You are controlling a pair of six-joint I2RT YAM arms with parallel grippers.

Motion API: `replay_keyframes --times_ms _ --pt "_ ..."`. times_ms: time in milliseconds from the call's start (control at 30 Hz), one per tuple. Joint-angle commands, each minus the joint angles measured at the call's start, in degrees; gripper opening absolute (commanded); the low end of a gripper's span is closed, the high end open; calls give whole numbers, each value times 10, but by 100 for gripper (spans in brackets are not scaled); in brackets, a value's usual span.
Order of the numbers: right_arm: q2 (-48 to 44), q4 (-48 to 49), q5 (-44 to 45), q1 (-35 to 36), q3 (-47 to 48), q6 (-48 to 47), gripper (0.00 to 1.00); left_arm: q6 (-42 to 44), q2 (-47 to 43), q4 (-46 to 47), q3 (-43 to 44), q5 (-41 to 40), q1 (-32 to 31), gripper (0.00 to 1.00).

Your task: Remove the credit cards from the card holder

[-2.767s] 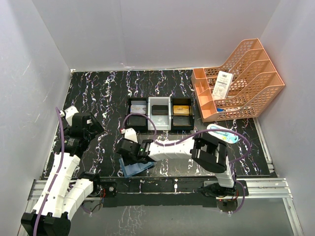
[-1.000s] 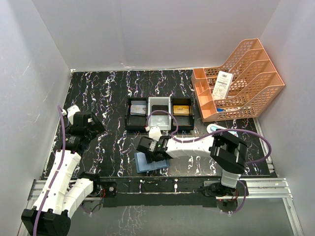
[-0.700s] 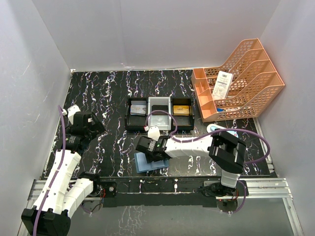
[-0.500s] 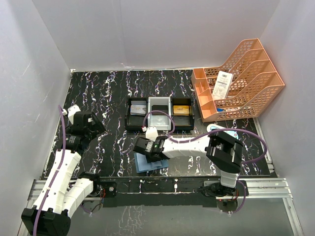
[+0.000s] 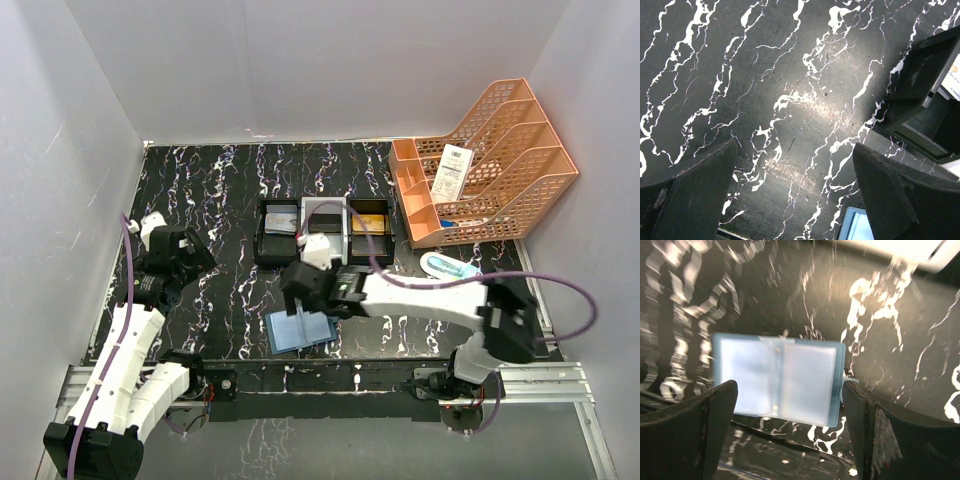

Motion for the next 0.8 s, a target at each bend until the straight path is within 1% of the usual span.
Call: replay_keyframes --times_ms 0,100,200,267,333,400,433,500,567,667,767 --pt "-143 45 83 -41 -27 -26 88 19 -9 19 12 22 4 99" --pt "-232 83 96 -92 -95 -57 91 26 -17 32 7 33 4 99" --pt "-326 143 109 -146 -171 -91 97 36 -17 36 13 42 4 99" --pt "-386 166 102 -185 -204 -121 98 42 -20 41 15 43 4 99" --pt "-433 180 115 -224 -235 -160 98 56 -25 47 12 42 5 99" --pt "-463 201 119 -265 -273 -190 98 72 -28 48 12 41 4 99" --pt "-470 196 101 -295 -283 -196 98 74 -28 47 14 37 3 99" --pt "-472 184 42 -356 -290 -204 98 79 -22 38 24 23 4 99" --pt "-472 178 -3 -395 -287 -214 98 81 -10 18 51 9 4 99" --pt "-487 176 -18 -408 -262 -246 98 92 4 -12 111 -1 3 99" --pt "-508 158 -27 -408 -193 -286 98 102 11 -44 183 -5 3 99"
